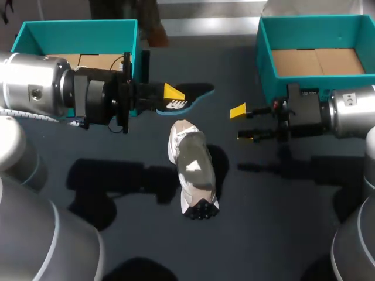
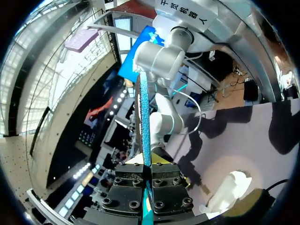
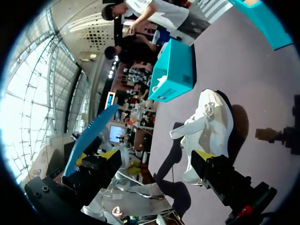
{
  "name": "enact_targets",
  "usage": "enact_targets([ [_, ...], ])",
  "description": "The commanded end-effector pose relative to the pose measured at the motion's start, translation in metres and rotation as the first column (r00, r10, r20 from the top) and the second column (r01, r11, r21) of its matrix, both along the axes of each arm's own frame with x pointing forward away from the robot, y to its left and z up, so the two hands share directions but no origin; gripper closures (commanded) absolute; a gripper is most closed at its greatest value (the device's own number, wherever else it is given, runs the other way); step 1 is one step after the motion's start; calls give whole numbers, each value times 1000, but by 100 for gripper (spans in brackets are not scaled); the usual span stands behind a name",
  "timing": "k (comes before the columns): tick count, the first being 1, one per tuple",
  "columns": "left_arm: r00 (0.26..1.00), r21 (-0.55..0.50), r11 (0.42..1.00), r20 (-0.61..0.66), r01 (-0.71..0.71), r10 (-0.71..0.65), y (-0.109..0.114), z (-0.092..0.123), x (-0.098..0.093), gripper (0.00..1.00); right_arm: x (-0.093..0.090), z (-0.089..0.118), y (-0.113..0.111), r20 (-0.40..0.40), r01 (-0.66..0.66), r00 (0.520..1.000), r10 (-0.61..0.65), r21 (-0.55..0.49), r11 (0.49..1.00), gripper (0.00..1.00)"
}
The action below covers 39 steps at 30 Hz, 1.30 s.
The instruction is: Take the shoe out of the shoebox, open the shoe tongue, remove and reinsert the insole, then place the shoe into the shoebox
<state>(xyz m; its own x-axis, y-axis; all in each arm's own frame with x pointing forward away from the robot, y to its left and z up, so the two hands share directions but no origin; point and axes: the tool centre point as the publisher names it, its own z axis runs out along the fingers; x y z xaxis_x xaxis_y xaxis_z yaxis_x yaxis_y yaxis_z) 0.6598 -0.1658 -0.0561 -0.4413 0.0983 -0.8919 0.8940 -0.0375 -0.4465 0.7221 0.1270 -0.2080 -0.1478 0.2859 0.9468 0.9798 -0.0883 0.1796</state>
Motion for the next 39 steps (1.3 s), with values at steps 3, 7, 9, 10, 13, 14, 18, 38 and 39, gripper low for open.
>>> enact_targets([
  [3, 983, -116, 991, 165, -66, 84, 3, -9, -14, 100, 0, 0, 2, -1, 2, 1000, -2, -3, 1000, 0],
  [7, 983, -116, 991, 165, -66, 84, 3, -9, -14, 100, 0, 0, 2, -1, 2, 1000, -2, -3, 1000, 0],
  [9, 983, -116, 991, 165, -66, 84, 3, -9, -14, 100, 0, 0, 2, -1, 2, 1000, -2, -3, 1000, 0],
  [10, 983, -116, 991, 165, -66, 84, 3, -9, -14, 100, 0, 0, 2, -1, 2, 1000, -2, -3, 1000, 0],
  [13, 978, -106, 993, 197, -52, 73, 5, -15, -16, 100, 0, -3, 0, -8, 20, 1000, -20, 6, 1000, 0],
  [14, 975, -110, 992, 208, -61, 83, 10, -20, -15, 100, 2, -2, -1, -19, 36, 999, -36, 6, 999, 0],
  [18, 938, -6, 998, 343, -63, 61, 21, -41, -11, 100, 8, 9, -3, -36, 76, 996, -75, 21, 997, 0],
  [38, 845, 24, 1000, 534, -17, 1, 19, -90, 10, 100, 12, 55, 39, -39, -12, 999, 16, 88, 996, 0],
  [39, 839, 24, 1000, 544, -13, -3, 16, -91, 11, 100, 11, 56, 41, -39, -19, 999, 22, 89, 996, 8],
])
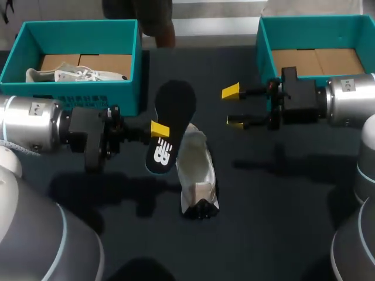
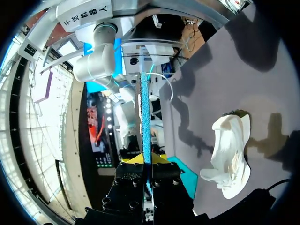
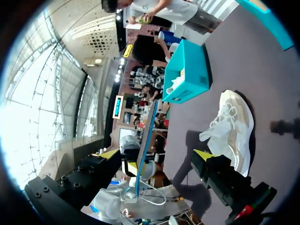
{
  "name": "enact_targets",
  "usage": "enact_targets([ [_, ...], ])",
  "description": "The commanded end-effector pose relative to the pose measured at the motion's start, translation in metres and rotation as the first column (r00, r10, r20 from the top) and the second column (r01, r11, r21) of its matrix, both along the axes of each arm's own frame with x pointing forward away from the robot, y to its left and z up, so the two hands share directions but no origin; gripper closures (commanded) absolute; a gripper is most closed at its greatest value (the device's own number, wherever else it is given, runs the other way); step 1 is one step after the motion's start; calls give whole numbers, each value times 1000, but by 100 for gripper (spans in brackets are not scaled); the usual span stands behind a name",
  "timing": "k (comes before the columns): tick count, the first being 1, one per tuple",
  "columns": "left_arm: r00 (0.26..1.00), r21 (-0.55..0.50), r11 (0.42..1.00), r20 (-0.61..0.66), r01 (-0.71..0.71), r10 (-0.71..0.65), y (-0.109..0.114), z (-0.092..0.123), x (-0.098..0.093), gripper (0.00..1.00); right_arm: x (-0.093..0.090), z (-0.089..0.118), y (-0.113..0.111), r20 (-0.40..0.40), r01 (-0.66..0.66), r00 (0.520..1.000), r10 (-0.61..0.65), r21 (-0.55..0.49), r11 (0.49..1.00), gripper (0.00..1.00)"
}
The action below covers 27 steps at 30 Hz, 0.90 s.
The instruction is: Take the shoe out of the shoebox, open the shoe tongue, remove and reinsert the insole, then place the shoe into the shoebox
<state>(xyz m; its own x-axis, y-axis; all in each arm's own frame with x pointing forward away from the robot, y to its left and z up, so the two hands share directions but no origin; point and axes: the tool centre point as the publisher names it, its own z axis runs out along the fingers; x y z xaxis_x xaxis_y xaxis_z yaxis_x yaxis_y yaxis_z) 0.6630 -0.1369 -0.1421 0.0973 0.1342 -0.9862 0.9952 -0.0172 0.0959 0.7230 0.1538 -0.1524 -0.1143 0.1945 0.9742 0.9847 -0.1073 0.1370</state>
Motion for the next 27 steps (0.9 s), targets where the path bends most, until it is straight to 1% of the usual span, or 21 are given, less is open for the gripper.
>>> enact_targets([
  [1, 999, -5, 1000, 29, 17, -17, -15, -7, 9, 100, 10, 1, 16, -7, -36, 999, 36, -4, 999, 19],
  [2, 999, -5, 1000, 33, 18, -17, -18, -8, 10, 100, 10, 2, 19, -6, -46, 999, 46, -4, 999, 22],
  [5, 998, -5, 1000, 59, 27, -27, -24, -9, 12, 100, 10, 5, 24, -4, -53, 999, 53, -1, 999, 22],
  [8, 997, -25, 999, 64, 35, -33, -30, -8, 16, 100, 9, 9, 28, 4, -63, 998, 63, 11, 998, 31],
  [14, 996, -52, 998, 78, 42, -38, -46, -8, 20, 100, 6, 8, 36, -10, -88, 996, 88, 23, 996, 33],
  [15, 996, -58, 997, 78, 41, -37, -48, -8, 21, 100, 6, 8, 37, -11, -90, 996, 91, 26, 996, 35],
  [16, 996, -61, 997, 77, 42, -37, -51, -9, 21, 100, 6, 8, 38, -11, -92, 996, 92, 28, 995, 35],
  [18, 997, -73, 997, 75, 35, -30, -54, -10, 22, 100, 5, 9, 41, -12, -95, 995, 95, 31, 995, 38],
  [20, 997, -79, 997, 77, 23, -17, -58, -12, 22, 100, 5, 9, 42, -14, -95, 995, 96, 36, 995, 45],
  [21, 996, -78, 997, 84, 11, -5, -59, -12, 22, 100, 4, 9, 43, -15, -85, 996, 86, 42, 995, 51],
  [23, 997, -91, 996, 75, 2, 5, -60, -13, 22, 100, 5, 9, 43, -18, -74, 997, 75, 50, 996, 55],
  [24, 997, -93, 996, 73, -3, 10, -60, -14, 21, 100, 5, 8, 43, -18, -71, 997, 72, 52, 996, 59],
  [27, 998, -99, 995, 67, -11, 18, -60, -15, 20, 100, 7, 8, 45, -18, -70, 997, 71, 55, 996, 64],
])
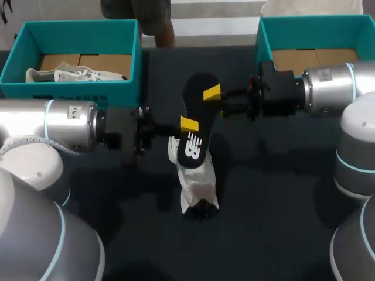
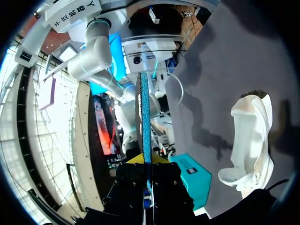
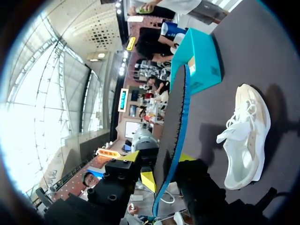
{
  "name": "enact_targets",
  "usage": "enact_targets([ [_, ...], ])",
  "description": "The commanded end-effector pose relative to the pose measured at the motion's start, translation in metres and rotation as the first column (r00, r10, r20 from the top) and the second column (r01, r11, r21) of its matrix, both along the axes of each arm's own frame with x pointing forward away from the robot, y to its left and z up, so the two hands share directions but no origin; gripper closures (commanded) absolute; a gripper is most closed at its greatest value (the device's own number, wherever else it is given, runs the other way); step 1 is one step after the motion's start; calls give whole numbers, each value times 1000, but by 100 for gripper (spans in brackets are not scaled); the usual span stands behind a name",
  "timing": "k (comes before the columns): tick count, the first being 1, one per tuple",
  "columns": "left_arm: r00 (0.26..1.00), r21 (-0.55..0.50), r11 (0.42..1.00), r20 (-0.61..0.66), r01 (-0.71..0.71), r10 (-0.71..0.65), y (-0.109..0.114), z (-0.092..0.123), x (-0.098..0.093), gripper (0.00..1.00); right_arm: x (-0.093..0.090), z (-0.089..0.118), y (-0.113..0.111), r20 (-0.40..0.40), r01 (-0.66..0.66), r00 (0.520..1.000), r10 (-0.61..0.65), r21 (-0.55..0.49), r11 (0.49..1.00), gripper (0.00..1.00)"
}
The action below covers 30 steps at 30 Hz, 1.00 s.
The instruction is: Take the shoe out of the shoebox, open the shoe tongue, remove and reinsert the insole, then place the shoe into the shoebox
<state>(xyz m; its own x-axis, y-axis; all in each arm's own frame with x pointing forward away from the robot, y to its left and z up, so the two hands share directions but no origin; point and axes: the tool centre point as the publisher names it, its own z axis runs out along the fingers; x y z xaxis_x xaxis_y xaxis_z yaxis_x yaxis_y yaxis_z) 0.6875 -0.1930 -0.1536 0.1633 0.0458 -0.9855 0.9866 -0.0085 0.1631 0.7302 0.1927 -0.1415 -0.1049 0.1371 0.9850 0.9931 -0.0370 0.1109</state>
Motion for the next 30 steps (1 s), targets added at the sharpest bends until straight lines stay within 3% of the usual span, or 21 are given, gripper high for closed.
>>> enact_targets([
  [1, 1000, -11, 1000, -1, -17, 17, -4, -4, -5, 100, 1, -3, 7, 2, 6, 1000, -6, 6, 1000, 65],
  [7, 1000, -19, 1000, 0, -24, 24, -4, -1, -7, 100, 2, -5, 9, -4, 4, 1000, -4, 11, 1000, 73],
  [9, 1000, -25, 999, 0, -26, 26, -5, 1, -8, 100, 2, -7, 9, -8, 6, 1000, -6, 11, 1000, 81],
  [11, 999, -33, 999, -3, -33, 33, -5, 2, -9, 100, 2, -8, 9, -10, 8, 1000, -8, 10, 1000, 100],
  [14, 999, -32, 999, -14, -39, 38, -4, 2, -13, 100, 2, -10, 10, -11, 15, 1000, -14, 13, 1000, 100],
  [15, 999, -28, 999, -24, -40, 39, -3, 1, -14, 88, 2, -11, 10, -11, 16, 1000, -16, 12, 1000, 100],
  [17, 998, -22, 999, -38, -46, 45, 0, 0, -15, 51, 2, -13, 10, -11, 18, 1000, -17, 13, 1000, 100],
  [18, 997, -18, 998, -46, -57, 57, 3, -1, -15, 4, 2, -16, 9, -14, 19, 1000, -19, 13, 1000, 100],
  [24, 990, 8, 993, -81, -119, 119, 32, 5, -7, 0, 2, -32, 3, -44, 40, 998, -40, 9, 999, 100],
  [30, 981, 196, 976, -145, -98, 128, 55, 25, 6, 0, 0, -45, 1, -68, 42, 997, -42, -6, 999, 100],
])
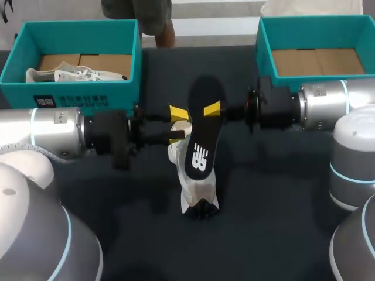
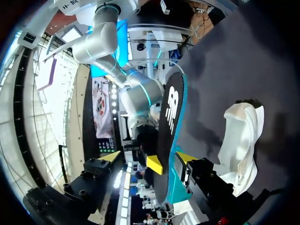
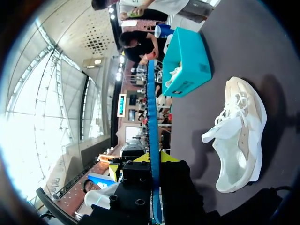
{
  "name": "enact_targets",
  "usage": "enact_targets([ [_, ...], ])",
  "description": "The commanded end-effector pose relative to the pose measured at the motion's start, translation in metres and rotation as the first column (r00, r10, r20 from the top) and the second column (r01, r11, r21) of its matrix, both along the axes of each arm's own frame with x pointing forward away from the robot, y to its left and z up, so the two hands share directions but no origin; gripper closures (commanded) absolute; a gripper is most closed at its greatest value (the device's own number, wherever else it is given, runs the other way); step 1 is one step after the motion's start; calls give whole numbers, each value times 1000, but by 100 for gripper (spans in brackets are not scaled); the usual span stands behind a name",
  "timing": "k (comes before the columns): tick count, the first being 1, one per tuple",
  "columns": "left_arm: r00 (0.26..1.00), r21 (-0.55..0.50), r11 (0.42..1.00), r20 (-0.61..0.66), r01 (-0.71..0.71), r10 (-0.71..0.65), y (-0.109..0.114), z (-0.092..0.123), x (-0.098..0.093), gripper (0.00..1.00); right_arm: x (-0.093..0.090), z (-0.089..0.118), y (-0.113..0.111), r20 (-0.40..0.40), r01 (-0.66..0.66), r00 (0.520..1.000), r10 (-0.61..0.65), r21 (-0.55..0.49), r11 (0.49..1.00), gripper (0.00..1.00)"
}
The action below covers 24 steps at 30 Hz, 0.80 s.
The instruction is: Take the shoe out of the shoebox, open the shoe tongue, remove and reinsert the insole, then place the shoe into the shoebox
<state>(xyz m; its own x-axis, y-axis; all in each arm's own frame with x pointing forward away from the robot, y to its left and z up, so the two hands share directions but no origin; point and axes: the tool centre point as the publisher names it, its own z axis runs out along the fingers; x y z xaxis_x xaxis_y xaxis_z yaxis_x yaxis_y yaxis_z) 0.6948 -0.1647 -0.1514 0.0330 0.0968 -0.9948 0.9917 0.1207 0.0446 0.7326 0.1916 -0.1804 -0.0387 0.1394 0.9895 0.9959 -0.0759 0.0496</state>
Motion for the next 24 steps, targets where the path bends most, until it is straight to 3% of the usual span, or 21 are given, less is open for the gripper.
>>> enact_targets([
  [1, 997, 205, 978, -80, 39, -23, 28, 26, 1, 0, -2, -8, 2, -9, 3, 1000, -3, -8, 1000, 100],
  [5, 989, 362, 932, -140, 7, 47, 31, 38, 8, 0, -4, -14, 2, -19, 8, 1000, -8, -7, 1000, 100],
  [7, 981, 519, 854, -176, 21, 83, 30, 45, 8, 0, -4, -18, 4, -23, 10, 1000, -11, -6, 1000, 100],
  [10, 986, 653, 757, -115, -13, 117, 27, 49, 7, 0, -4, -20, 6, -24, 10, 1000, -10, -11, 1000, 100],
  [24, 986, 653, 757, -115, -13, 117, 27, 49, 7, 0, -1, -20, 14, -16, -20, 1000, 19, -66, 998, 100],
])
